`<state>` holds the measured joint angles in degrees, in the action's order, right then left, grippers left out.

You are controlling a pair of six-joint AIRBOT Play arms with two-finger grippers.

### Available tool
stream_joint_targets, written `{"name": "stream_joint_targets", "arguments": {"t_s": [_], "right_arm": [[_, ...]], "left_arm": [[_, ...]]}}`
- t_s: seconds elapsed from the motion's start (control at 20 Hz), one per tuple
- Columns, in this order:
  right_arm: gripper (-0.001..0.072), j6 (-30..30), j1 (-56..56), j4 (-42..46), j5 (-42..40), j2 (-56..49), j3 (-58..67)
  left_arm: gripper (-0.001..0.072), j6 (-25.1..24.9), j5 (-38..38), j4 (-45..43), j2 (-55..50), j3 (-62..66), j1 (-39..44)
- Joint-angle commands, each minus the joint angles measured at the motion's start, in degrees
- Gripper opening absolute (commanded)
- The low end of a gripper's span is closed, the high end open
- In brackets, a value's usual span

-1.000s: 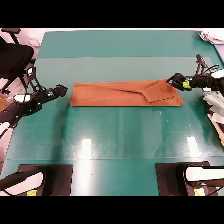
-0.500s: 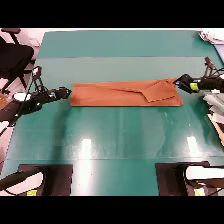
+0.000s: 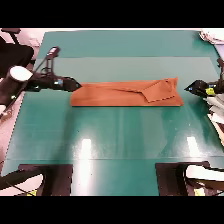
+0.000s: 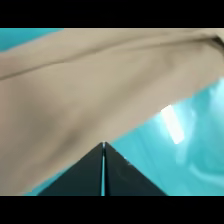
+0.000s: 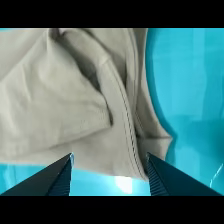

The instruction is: Fold the shirts.

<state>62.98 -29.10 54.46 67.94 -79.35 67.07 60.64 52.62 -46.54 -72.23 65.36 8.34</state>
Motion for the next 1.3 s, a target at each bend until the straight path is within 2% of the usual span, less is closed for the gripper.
{"name": "stream_joint_targets", "arguments": {"t_s": [0.0, 0.05, 0.2, 0.35, 0.5, 0.65, 0.8, 1.05, 1.25], "right_arm": [[0.0532, -3.13, -0.74, 0.39, 4.72, -1.46, 0.07], [0.0632, -3.39, -0.74, -0.55, 5.66, -2.56, 0.17], [0.0666, -4.07, -0.74, -4.07, 8.85, -6.95, 2.4], [0.0666, -4.02, -0.74, -4.22, 11.76, -11.04, 6.93], [0.0666, -4.07, -0.72, -4.37, 11.58, -13.88, 10.67], [0.0666, -4.11, -0.72, -4.39, 11.13, -16.04, 13.11], [0.0666, -4.13, -0.61, -4.42, 10.43, -16.81, 14.03], [0.0666, -5.7, -0.59, -4.46, 7.78, -16.85, 14.01], [0.0665, -6.73, -0.61, -4.33, 7.21, -16.98, 14.01]], "left_arm": [[0.0021, 7.39, -0.07, -4.07, -6.4, 5.95, 8.98], [0.0021, 8.46, -1.53, -4.02, -9.16, 7.17, 11.39], [0.0021, 10.27, -5.7, -4.0, -18.34, 12.66, 17.55], [0.0021, 13.86, -4.2, -4.0, -26.4, 17.92, 20.72], [0.0021, 17.64, -4.28, -3.96, -30.18, 19.65, 22.53], [0.0021, 18.05, -6.27, -4.02, -31.39, 19.87, 24.74], [0.0021, 20.59, -9.86, -4.02, -31.56, 20.22, 25.55], [0.0021, 23.17, -9.9, -3.76, -32.96, 21.07, 25.57], [0.0021, 23.41, -10.1, 0.37, -34.32, 21.05, 26.01]]}}
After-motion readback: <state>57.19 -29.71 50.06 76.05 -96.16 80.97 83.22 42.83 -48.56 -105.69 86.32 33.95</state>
